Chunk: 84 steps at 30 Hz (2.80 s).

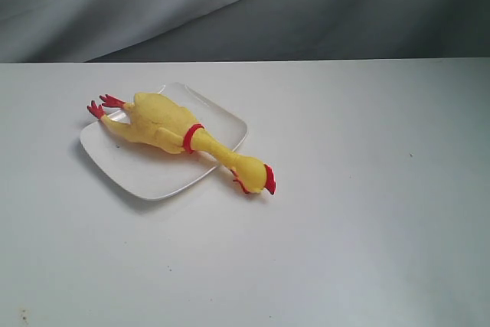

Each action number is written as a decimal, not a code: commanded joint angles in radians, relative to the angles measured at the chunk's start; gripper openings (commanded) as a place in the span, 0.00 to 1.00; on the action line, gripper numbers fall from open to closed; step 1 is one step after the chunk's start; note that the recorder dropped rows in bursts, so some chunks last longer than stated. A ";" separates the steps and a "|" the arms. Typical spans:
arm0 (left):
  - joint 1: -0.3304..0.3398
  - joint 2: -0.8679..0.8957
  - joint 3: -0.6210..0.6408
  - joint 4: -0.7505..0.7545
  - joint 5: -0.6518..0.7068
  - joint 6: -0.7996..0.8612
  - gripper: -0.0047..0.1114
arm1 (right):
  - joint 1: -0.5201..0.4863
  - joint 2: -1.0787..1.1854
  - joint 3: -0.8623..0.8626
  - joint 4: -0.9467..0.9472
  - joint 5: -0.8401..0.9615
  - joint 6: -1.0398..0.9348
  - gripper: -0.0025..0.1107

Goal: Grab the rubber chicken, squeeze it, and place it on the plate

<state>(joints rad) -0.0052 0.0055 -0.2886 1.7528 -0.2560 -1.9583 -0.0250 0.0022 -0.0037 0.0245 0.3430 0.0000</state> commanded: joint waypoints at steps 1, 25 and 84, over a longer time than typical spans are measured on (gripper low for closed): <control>0.006 -0.006 0.008 -0.008 0.227 0.032 0.04 | -0.008 -0.002 0.004 -0.010 0.000 -0.009 0.02; 0.005 -0.006 0.027 -1.491 0.212 1.701 0.04 | -0.008 -0.002 0.004 -0.010 0.000 -0.007 0.02; 0.006 -0.006 0.289 -1.676 0.540 1.833 0.04 | -0.008 -0.002 0.004 -0.010 0.000 -0.007 0.02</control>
<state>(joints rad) 0.0000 0.0036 -0.0044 0.0835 0.2896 -0.1209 -0.0250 0.0022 -0.0037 0.0245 0.3456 0.0000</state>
